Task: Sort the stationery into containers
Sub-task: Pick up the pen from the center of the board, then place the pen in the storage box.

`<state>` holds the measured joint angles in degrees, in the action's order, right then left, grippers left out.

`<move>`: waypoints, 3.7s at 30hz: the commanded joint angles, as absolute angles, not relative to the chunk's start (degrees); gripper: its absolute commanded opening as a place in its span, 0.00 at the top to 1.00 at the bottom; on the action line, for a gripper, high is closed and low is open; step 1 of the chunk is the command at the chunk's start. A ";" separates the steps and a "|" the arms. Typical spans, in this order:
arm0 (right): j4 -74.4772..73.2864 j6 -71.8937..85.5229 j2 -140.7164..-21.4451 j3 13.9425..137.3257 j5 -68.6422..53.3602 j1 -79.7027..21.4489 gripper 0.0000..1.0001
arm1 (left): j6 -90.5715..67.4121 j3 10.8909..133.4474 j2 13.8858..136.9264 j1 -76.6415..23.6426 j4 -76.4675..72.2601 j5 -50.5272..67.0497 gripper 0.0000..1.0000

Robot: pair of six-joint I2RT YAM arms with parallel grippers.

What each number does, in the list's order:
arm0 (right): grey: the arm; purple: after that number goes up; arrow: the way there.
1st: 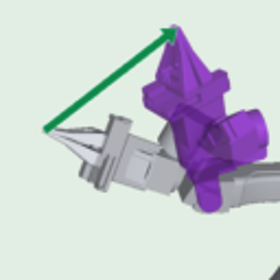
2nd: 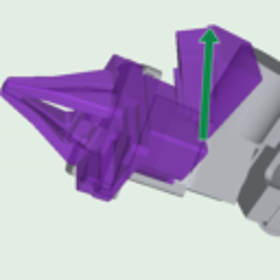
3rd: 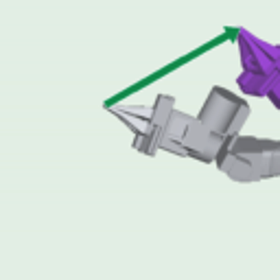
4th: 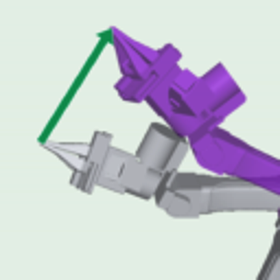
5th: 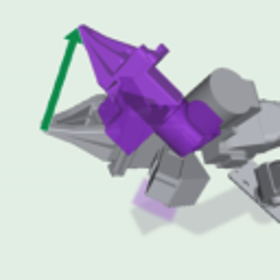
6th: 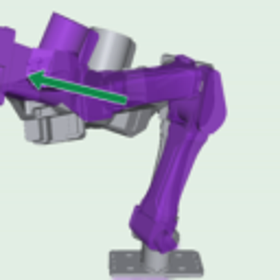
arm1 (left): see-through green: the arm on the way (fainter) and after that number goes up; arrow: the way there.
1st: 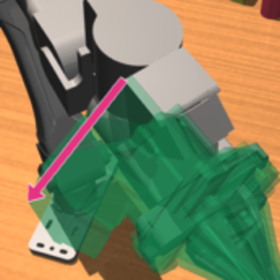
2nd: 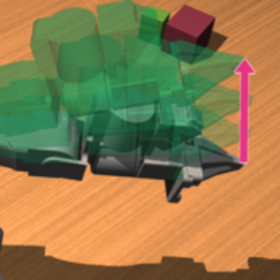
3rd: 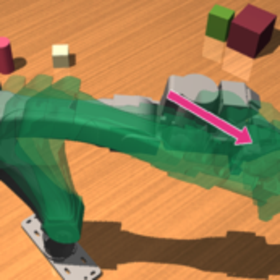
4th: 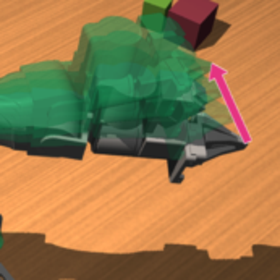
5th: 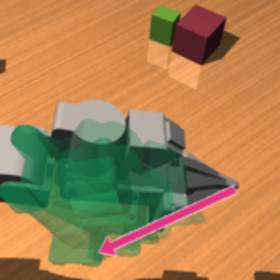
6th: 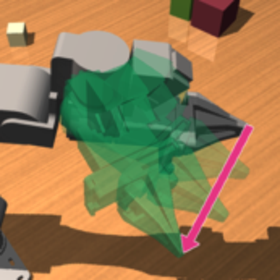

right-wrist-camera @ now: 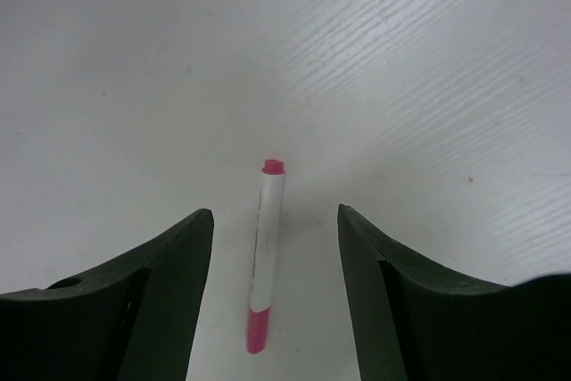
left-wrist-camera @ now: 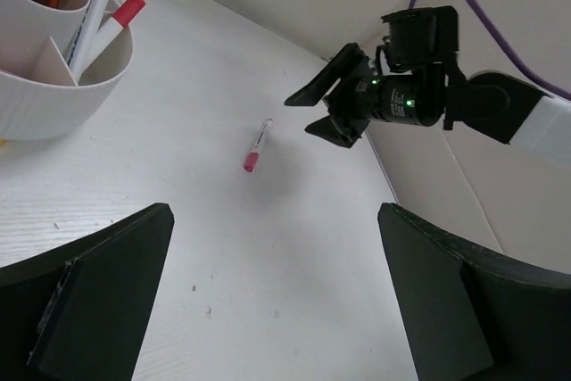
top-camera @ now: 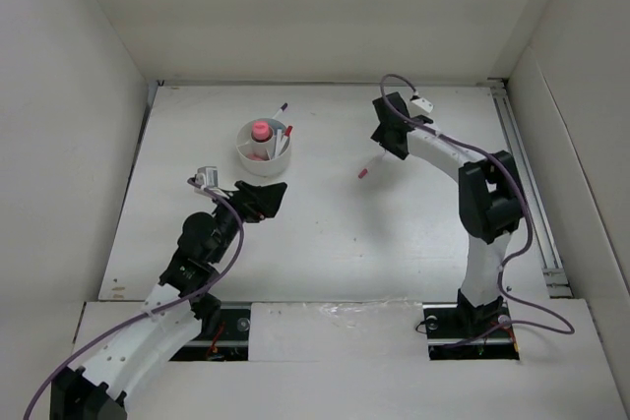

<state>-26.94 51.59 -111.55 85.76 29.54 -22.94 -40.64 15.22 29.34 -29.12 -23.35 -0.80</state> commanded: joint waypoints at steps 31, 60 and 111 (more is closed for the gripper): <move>-33.92 51.42 -121.72 92.46 20.30 -23.99 0.70 | -39.56 18.19 23.20 -28.92 -19.69 -1.49 0.00; -11.79 48.35 -109.77 94.91 37.15 -43.58 1.00 | -39.55 19.15 20.30 -28.92 -16.18 -5.27 0.00; 0.44 40.96 -127.54 106.01 47.38 -56.07 0.77 | -40.78 20.92 20.92 -28.92 -9.05 -23.20 0.00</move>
